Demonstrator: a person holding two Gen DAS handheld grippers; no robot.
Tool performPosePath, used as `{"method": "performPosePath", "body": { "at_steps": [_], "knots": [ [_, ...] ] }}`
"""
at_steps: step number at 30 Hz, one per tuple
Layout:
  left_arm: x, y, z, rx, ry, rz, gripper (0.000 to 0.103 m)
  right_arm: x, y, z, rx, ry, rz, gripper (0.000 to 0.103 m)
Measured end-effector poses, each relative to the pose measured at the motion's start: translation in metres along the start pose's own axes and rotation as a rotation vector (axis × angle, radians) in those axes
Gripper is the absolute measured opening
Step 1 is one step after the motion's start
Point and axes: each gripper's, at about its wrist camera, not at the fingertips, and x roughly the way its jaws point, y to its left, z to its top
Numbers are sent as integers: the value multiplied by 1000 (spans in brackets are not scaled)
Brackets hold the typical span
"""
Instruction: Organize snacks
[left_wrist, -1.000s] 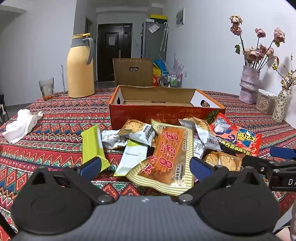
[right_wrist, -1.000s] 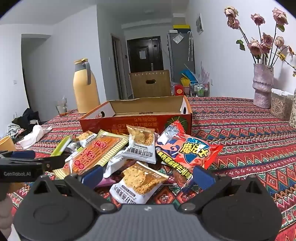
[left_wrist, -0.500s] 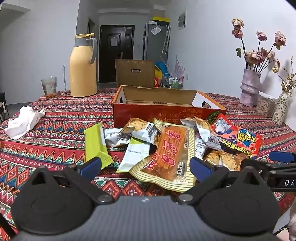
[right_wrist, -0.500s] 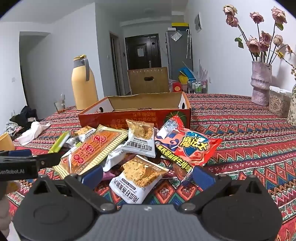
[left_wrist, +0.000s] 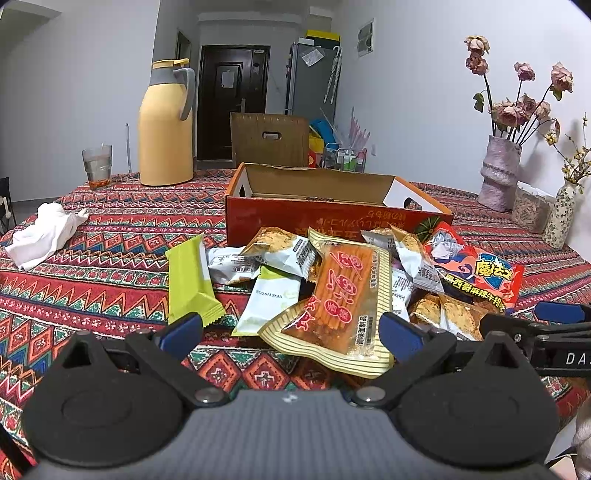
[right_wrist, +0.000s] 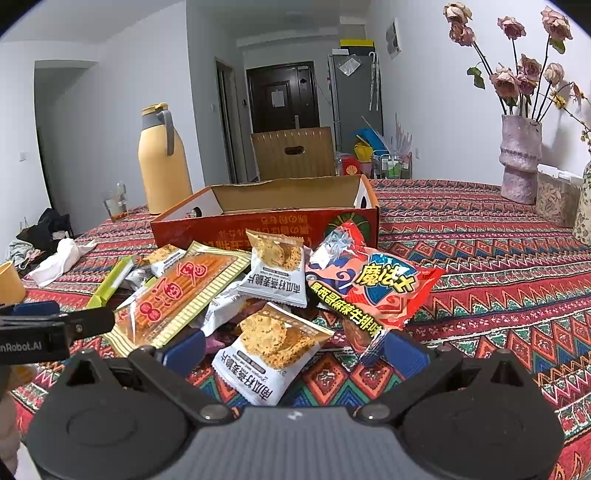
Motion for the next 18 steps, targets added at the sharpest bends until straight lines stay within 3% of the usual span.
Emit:
{"method": "performPosePath", "body": {
  "at_steps": [18],
  "knots": [
    [2,1,-1,-4,5,-1,103,4,-1,-1,6,6,0,103]
  ]
}}
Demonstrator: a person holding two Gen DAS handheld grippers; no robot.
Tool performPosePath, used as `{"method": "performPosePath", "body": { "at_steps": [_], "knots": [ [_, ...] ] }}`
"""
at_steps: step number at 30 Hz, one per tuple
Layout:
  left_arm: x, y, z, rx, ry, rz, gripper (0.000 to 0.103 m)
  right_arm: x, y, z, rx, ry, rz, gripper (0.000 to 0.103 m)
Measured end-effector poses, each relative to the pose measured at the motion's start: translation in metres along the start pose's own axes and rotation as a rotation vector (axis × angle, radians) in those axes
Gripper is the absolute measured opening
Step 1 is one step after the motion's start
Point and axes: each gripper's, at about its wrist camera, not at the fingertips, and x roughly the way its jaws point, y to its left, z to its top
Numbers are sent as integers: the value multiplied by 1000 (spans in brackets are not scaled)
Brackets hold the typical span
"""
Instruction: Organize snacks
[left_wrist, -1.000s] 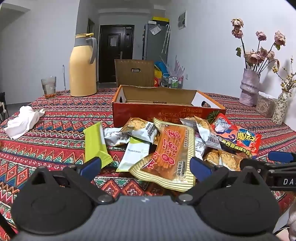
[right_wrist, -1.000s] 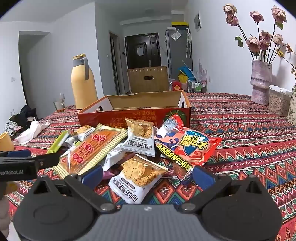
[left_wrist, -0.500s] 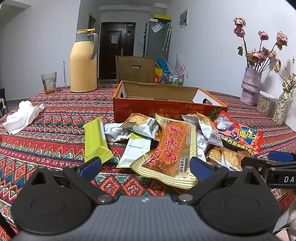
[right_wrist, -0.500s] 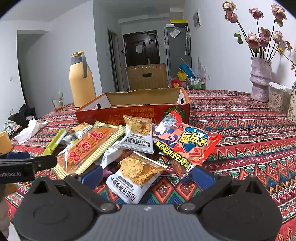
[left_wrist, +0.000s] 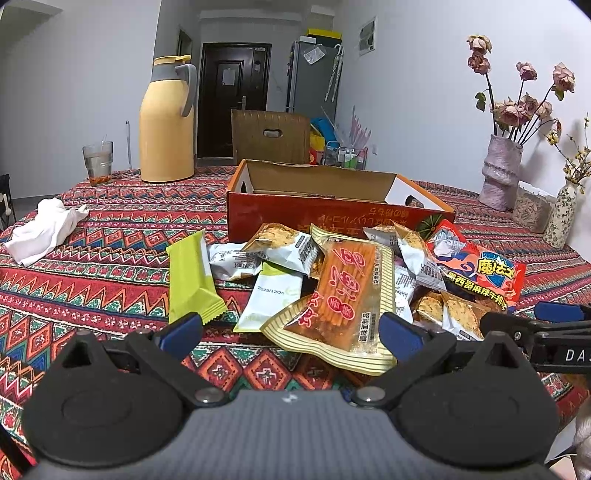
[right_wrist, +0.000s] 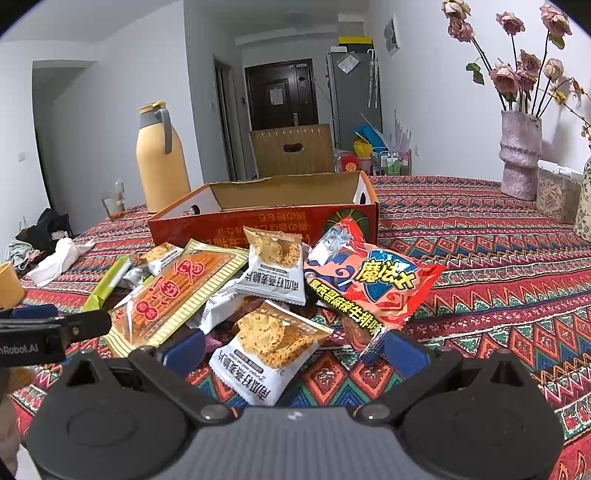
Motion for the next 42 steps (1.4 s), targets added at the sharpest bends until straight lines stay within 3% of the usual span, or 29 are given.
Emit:
{"method": "performPosePath", "body": {
  "at_steps": [42],
  "knots": [
    [6,10,-4,-31,17,5,103,18,14,2,-16,24,1,101]
  ]
}}
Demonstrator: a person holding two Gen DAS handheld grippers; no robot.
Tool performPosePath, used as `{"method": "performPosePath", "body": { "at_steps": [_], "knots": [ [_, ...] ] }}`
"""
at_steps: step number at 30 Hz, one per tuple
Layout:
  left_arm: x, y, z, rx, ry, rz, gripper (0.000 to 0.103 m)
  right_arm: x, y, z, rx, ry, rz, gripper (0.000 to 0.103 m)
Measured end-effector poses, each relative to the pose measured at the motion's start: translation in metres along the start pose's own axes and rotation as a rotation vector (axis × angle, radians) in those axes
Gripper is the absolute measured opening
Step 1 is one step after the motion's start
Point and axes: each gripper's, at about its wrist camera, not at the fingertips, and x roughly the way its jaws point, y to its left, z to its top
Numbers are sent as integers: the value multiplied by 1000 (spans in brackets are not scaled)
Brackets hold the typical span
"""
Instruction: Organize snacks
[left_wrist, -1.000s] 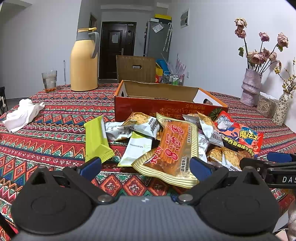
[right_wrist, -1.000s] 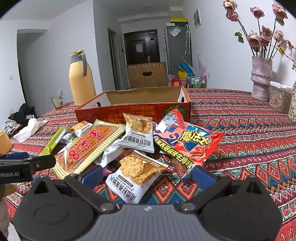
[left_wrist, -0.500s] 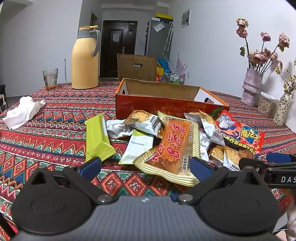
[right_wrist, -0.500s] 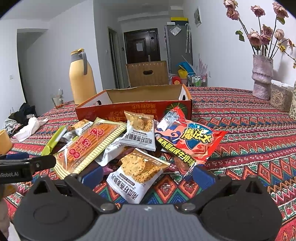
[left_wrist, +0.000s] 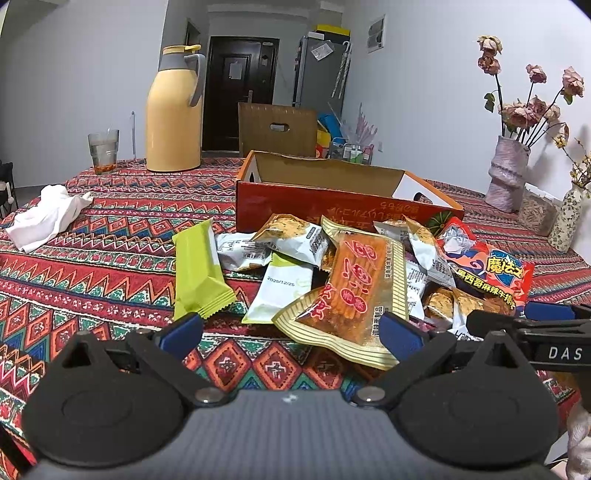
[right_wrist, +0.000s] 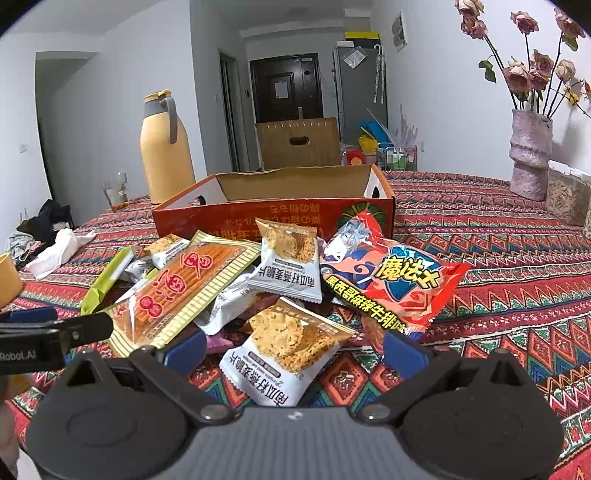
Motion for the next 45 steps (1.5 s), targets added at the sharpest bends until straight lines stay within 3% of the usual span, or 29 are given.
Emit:
{"method": "performPosePath", "body": {
  "at_steps": [18,24,26,28,39,45],
  "knots": [
    [8,3,2,-8,13,9,103,32,7,2,-9,91,-42,80],
    [11,3,1,-7,21,13,103,35,2,-4,5,110,-23,53],
    [12,3,1,-8,24,15,103,33,-2,-5,16,101,-9,33],
    [13,3,1,-9,25,16,103,31,-6,-6,27,94,5,28],
    [19,26,23,-12,0,105,103,12,-18,-1,44,13,49,21],
    [40,50,42,-43,35,163,102,4,-23,3,46,-35,42,18]
  ]
}}
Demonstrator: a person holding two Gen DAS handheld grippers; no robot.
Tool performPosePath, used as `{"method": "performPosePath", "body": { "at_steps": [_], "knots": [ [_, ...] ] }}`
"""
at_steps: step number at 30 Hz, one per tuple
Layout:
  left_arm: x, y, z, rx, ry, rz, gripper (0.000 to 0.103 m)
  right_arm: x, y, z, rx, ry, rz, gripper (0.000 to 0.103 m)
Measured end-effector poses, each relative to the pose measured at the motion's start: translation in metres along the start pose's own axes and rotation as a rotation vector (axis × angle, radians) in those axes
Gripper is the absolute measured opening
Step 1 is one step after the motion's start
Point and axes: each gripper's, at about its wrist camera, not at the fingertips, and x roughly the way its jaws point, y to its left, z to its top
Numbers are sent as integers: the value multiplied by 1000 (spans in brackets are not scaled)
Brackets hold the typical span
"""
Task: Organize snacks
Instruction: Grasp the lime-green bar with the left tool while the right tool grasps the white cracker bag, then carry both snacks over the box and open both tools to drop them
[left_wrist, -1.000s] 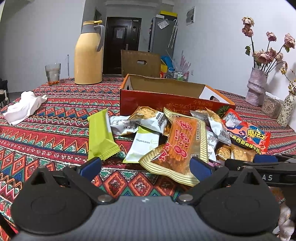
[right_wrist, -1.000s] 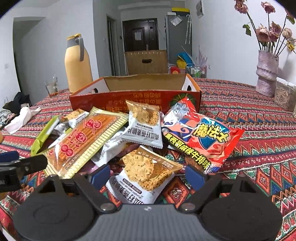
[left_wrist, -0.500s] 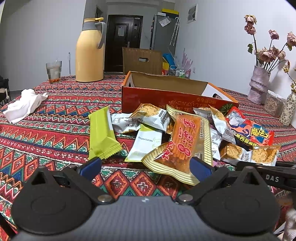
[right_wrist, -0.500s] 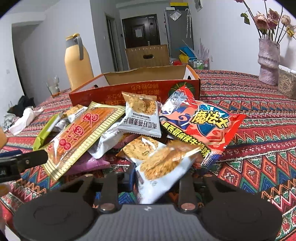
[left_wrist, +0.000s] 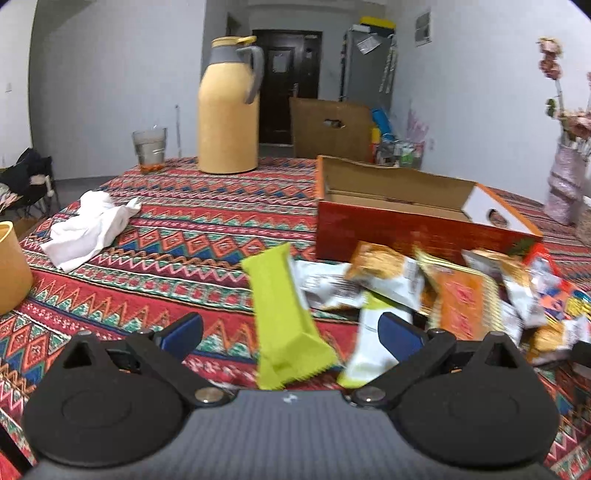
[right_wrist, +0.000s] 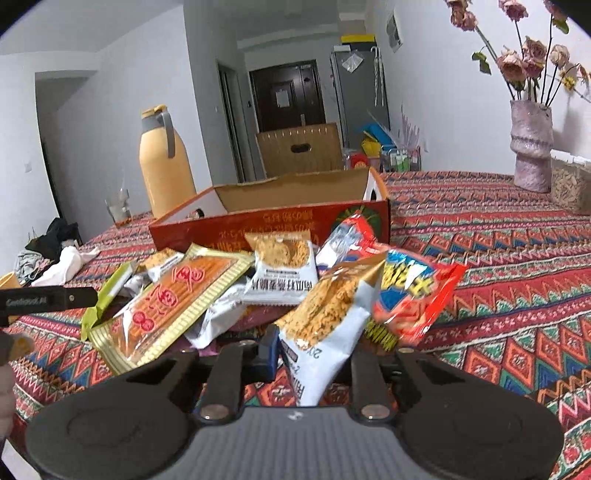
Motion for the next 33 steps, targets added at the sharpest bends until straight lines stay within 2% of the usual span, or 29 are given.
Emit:
{"method": "performPosePath", "body": {
  "at_steps": [2,6,10,13,15,22,33],
  "knots": [
    [10,5,6,-10,19,16,99,-2,-2,2,-2,-15,-6,18],
    [31,11,13,-40,85,22,83,-5,-5,5,-7,-39,-22,16],
    [49,13,15,-69,144,4,72,-7,-7,7,-5,-53,-29,15],
    [59,15,14,-93,190,-40,44,-9,-8,9,-4,-64,-30,15],
    [60,15,13,-100,193,-46,41,-10,-7,10,-2,-72,-32,15],
    [49,20,10,-103,161,-41,40,-16,-11,13,6,-91,-40,15],
    [15,2,35,-60,39,-83,40,-23,-9,27,-2,-143,-45,15]
  ]
}}
